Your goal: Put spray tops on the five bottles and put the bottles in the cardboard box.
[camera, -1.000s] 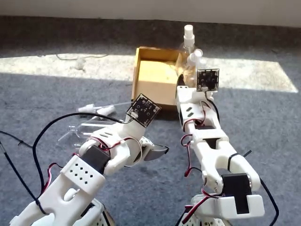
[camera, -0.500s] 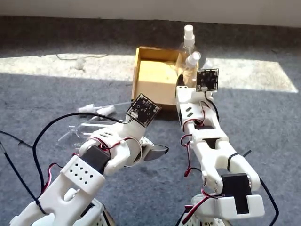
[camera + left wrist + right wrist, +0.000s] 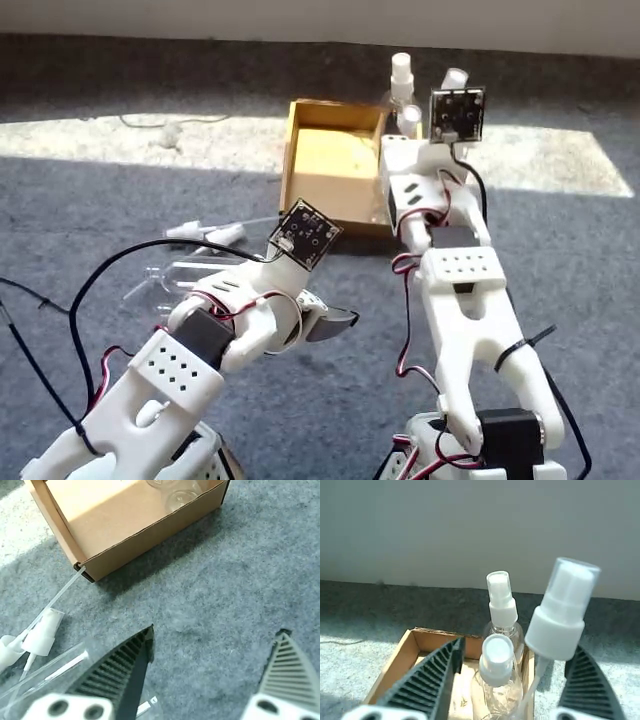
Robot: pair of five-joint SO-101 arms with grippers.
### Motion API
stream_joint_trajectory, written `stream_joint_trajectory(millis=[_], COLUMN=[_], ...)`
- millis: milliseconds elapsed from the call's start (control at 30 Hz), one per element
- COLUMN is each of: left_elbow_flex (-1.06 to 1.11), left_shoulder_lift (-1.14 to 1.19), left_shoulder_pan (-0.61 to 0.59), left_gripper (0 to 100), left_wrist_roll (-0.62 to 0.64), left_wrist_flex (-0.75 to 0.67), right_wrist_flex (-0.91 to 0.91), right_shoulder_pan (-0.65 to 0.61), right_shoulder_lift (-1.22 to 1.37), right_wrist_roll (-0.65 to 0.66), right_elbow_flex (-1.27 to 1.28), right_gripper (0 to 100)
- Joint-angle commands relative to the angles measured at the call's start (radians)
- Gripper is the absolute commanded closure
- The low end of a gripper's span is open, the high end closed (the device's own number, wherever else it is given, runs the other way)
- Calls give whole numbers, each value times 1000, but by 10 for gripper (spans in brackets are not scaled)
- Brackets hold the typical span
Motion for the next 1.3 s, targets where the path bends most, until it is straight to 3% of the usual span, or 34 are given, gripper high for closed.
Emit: stream_joint_trajectory(millis=[0,167,300,1067,1267], left_elbow_flex=[-10,-21,-22,-22,-19], left_shoulder_lift=[-15,-15,-15,-15,-15], left_shoulder_pan=[-13,-85,-97,-99,-99], left_gripper=[664,664,664,664,664], left_wrist_roll=[-3,-3,-3,-3,-3], left_wrist_flex=[-17,-29,-31,-31,-31], right_wrist_flex=[137,366,404,409,542], right_shoulder_pan=[7,-8,-13,-2,116], right_shoulder_lift=[-47,-44,-41,-48,-48], right_wrist_roll=[9,6,6,11,12], right_elbow_flex=[-186,-414,-521,-472,-472], right_gripper=[731,731,731,731,731])
